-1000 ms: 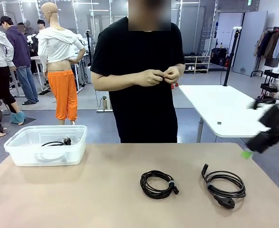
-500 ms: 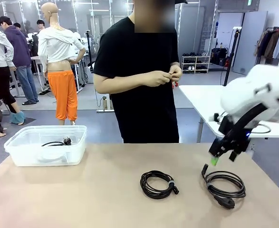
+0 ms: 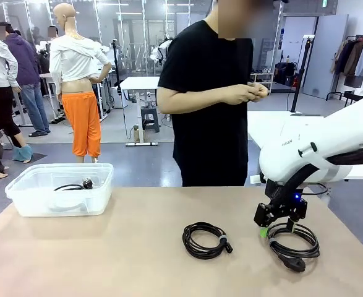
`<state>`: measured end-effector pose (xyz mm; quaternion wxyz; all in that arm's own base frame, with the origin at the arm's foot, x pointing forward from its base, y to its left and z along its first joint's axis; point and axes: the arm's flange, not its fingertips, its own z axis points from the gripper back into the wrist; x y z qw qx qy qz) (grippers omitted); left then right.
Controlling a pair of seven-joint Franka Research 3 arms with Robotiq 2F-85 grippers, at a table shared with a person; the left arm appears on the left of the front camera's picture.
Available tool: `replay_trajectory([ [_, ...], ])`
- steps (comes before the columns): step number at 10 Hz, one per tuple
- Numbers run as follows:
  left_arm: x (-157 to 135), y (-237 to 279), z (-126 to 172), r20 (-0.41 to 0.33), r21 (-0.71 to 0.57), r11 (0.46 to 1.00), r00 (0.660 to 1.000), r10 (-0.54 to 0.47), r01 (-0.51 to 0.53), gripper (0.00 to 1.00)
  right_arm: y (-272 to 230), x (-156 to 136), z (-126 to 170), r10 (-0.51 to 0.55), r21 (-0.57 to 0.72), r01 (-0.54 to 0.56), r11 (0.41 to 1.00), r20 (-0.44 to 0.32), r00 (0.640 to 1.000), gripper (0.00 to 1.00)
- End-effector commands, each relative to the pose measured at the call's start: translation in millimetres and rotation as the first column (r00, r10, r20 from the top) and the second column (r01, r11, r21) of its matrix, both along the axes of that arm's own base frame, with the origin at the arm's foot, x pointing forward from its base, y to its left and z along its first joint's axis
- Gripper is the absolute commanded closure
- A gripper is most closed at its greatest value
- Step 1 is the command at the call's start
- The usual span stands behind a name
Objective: Organize and store the cables.
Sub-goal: Place the Power Cable into the Organizing box.
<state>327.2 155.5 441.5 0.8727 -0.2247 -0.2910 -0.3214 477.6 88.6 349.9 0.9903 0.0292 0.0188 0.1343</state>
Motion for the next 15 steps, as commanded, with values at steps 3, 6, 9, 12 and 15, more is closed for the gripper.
replay_trajectory([
  [3, -0.7, -1.1, -2.5, 0.017, -0.012, 1.0, 1.0, 0.005, -0.004, 0.01, 10.3, -12.5, -20.9, -0.12, -0.039, 0.121, 0.992, 0.027, 0.992, 0.0],
  [6, -0.7, -1.1, -2.5, 0.017, -0.012, 1.0, 1.0, 0.005, -0.004, 0.01, 9.9, -14.0, -37.5, -0.154, -0.026, 0.156, 0.987, 0.06, 0.986, 0.0],
  [9, -0.7, -1.1, -2.5, 0.017, -0.012, 1.0, 1.0, 0.005, -0.004, 0.01, 8.3, -12.0, -40.6, -0.144, 0.002, 0.144, 0.99, 0.078, 0.987, 0.35],
  [12, -0.7, -1.1, -2.5, 0.017, -0.012, 1.0, 1.0, 0.005, -0.004, 0.01, 7.2, -8.5, -44.8, -0.149, -0.001, 0.15, 0.989, 0.092, 0.985, 1.0],
  [15, -0.7, -1.1, -2.5, 0.017, -0.012, 1.0, 1.0, 0.005, -0.004, 0.01, 7.4, -6.6, -43.1, -0.152, -0.016, 0.154, 0.988, 0.094, 0.984, 0.97],
])
